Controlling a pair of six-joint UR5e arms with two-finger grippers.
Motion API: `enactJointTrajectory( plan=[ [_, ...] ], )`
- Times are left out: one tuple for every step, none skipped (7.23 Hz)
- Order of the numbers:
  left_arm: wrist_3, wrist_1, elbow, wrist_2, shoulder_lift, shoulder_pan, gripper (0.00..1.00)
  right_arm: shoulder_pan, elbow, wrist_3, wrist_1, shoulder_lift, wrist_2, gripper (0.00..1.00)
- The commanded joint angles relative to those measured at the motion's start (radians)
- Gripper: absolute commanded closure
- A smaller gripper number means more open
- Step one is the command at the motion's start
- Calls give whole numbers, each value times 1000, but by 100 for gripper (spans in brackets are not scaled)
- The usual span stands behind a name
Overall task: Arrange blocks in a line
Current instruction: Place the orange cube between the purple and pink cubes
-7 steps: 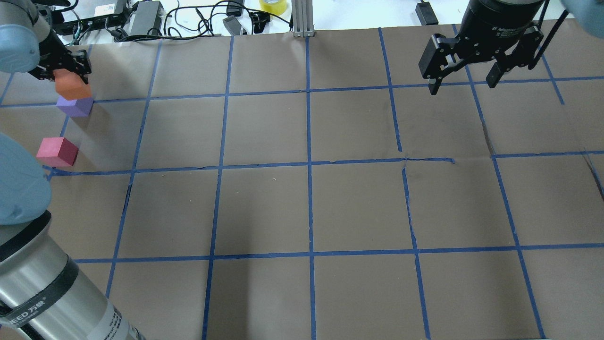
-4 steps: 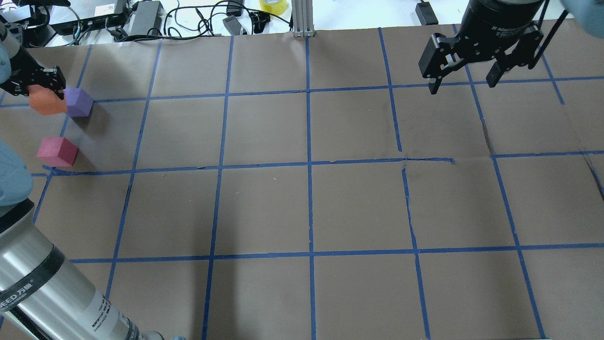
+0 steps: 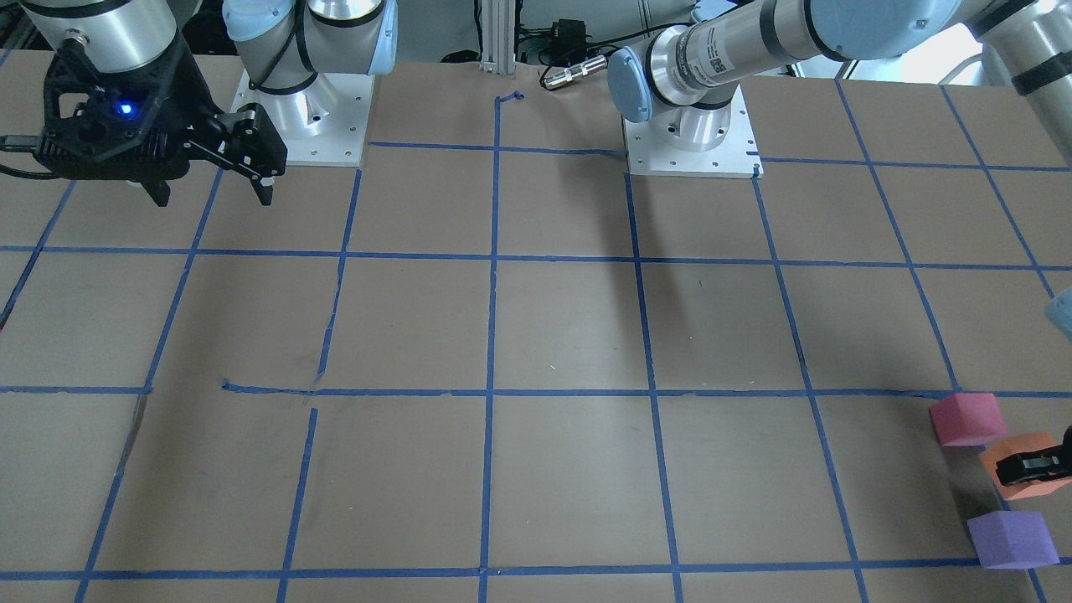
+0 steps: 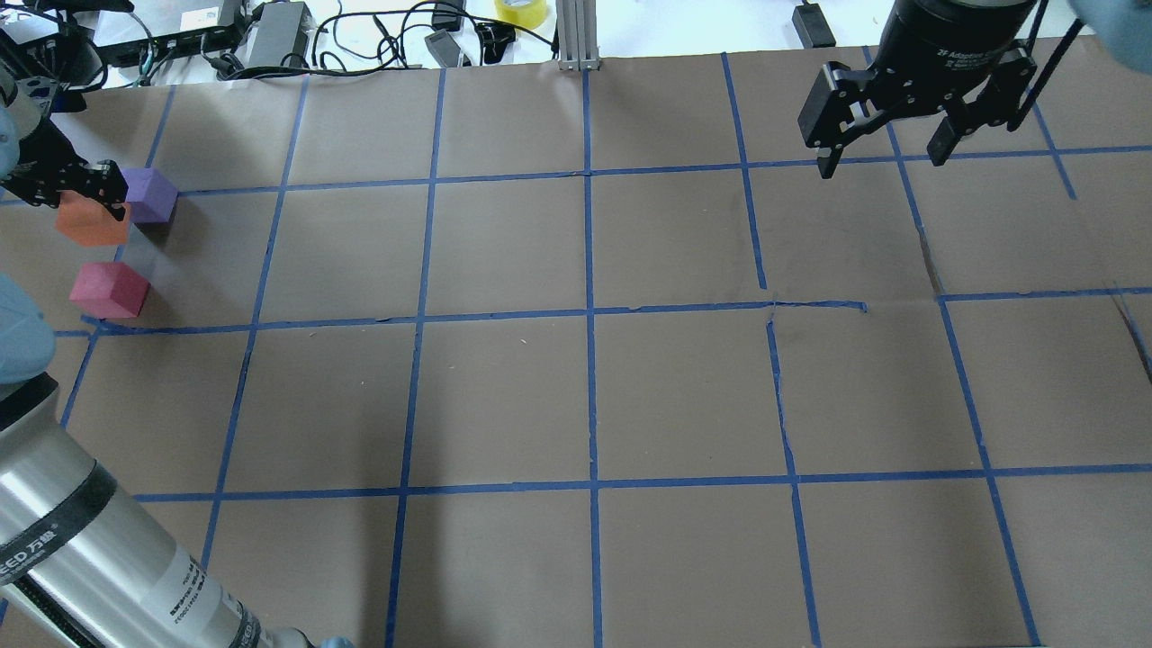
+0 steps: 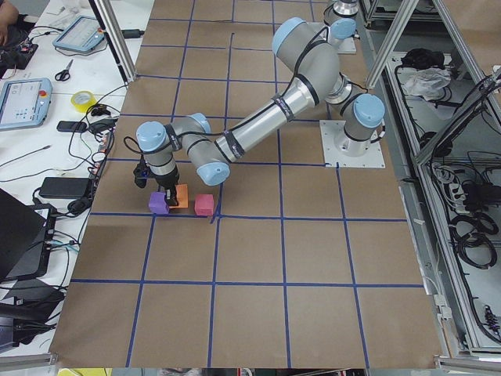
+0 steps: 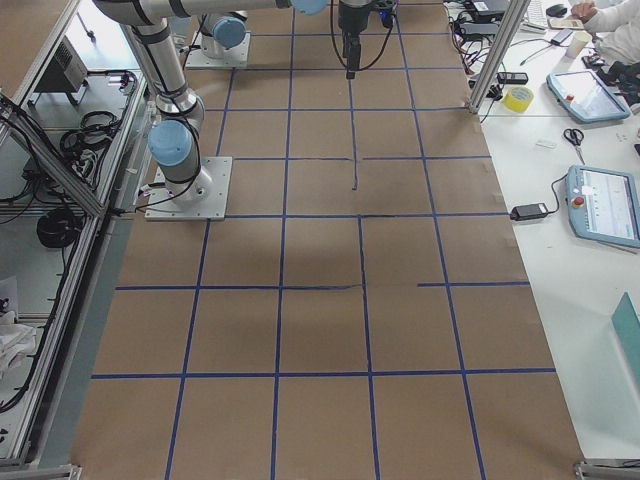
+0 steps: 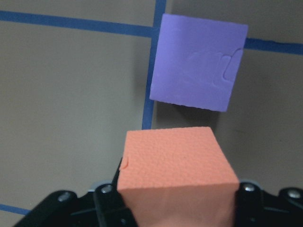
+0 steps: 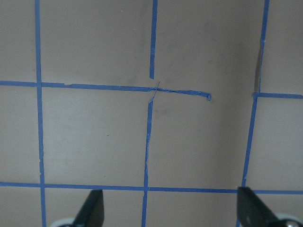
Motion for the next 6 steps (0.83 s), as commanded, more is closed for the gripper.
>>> enactJointTrajectory(
  plan=[
    [105,4,0,-1,-9,0,100,0,0,1,0,0,1,0],
    [120,2,-5,-4,-14,0,100,0,0,-3,0,0,-2,0],
    [137,2,-5,-3,-25,0,100,0,0,1,0,0,-6,0],
    [136,2,-11,-6,-35,0,100,0,0,1,0,0,-6,0],
    [136,4,-20,-9,-40,0,100,0,0,1,0,0,-6,0],
    [136,11,-26,-20,-43,0,100,-3,0,1,3,-2,-7,0]
  ],
)
